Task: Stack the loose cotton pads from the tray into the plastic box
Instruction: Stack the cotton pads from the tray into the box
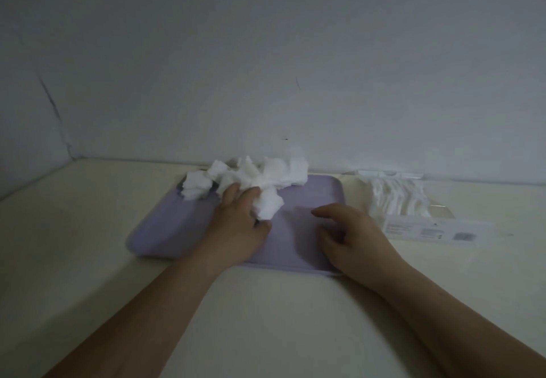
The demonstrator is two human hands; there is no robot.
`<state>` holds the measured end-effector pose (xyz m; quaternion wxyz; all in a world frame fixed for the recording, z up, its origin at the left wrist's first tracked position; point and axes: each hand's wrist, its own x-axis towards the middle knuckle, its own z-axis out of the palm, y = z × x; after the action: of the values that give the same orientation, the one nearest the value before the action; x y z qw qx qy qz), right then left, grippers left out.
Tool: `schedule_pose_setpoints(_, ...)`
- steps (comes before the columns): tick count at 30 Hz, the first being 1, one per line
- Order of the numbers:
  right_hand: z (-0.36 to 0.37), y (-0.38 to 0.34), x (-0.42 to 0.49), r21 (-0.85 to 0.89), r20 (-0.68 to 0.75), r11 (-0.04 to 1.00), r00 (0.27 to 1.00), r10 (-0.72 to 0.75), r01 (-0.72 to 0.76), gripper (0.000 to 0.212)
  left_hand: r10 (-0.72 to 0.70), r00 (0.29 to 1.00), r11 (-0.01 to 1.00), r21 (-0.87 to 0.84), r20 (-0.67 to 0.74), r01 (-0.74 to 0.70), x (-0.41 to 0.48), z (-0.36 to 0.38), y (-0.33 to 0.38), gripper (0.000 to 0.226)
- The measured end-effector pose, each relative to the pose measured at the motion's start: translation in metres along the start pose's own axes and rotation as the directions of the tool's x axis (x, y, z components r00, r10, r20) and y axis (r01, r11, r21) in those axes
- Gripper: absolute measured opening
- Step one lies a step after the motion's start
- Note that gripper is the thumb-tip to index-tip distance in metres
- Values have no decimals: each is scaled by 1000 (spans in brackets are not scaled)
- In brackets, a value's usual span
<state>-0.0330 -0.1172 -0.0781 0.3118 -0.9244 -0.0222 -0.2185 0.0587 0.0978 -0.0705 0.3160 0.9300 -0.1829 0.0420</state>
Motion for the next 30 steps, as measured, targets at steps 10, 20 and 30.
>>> schedule_pose_setpoints(10, 7, 14, 6, 62, -65, 996, 996, -66, 70, 35, 21, 999, 978, -207, -39, -29, 5, 10, 15, 46)
schedule_pose_setpoints(20, 13, 21, 6, -10, 45, 986, 985, -165, 165, 50, 67, 992, 991, -123, 106, -53, 4, 11, 10, 69)
schedule_pose_setpoints(30, 6, 4, 7, 141, -132, 988, 988, 83, -64, 23, 102, 988, 902, -429, 112, -45, -3, 9, 9, 49)
